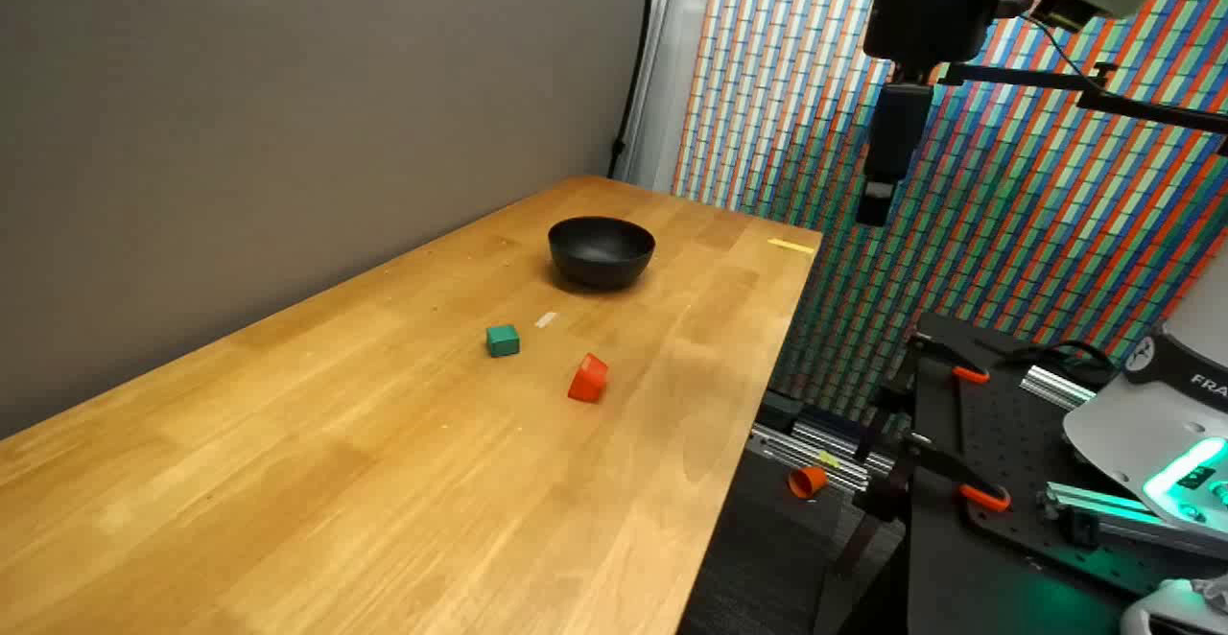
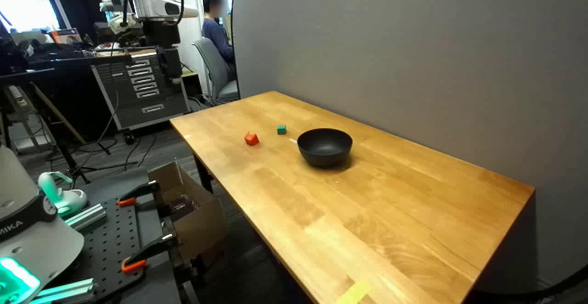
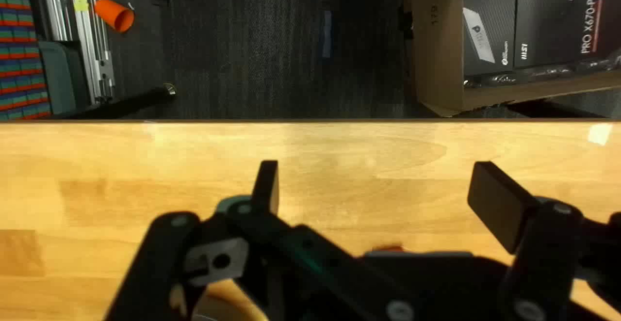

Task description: Put the blocks in the bowl

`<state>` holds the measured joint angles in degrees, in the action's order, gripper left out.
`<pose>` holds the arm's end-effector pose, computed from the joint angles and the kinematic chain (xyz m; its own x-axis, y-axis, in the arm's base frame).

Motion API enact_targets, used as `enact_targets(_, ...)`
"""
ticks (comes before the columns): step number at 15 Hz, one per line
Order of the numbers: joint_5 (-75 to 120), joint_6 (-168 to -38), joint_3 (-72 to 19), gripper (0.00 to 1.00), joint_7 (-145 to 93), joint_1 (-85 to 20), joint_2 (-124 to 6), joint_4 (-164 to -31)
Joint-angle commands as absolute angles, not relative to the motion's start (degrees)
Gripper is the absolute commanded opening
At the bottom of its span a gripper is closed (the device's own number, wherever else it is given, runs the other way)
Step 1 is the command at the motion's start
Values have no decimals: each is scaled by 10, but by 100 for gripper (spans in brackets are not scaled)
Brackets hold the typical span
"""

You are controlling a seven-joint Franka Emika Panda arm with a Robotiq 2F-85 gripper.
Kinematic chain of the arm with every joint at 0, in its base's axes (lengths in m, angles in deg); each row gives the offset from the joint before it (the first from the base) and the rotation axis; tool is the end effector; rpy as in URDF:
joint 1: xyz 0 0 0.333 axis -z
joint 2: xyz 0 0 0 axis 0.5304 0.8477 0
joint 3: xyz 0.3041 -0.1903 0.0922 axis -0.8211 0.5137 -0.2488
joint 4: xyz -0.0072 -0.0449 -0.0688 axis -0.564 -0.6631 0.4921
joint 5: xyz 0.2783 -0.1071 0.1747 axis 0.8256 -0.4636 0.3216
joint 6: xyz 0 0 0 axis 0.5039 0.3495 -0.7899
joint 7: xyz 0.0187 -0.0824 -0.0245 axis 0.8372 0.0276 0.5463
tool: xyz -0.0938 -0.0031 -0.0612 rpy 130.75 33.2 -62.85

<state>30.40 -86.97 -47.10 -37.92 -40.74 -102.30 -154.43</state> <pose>0.2807 0.1466 0.4641 0.9953 0.0679 -0.0690 0.0731 -0.9944 0.0759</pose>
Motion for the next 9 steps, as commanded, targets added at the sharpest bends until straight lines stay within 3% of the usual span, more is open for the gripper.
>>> enact_targets(1, 300, -869, -464, 100, -382, -415, -1022, -1544)
enact_targets(6, 300, -869, -464, 100, -382, -415, -1022, -1543)
enact_targets(9, 288, -936, -474, 100, -411, -396, -919, -1517)
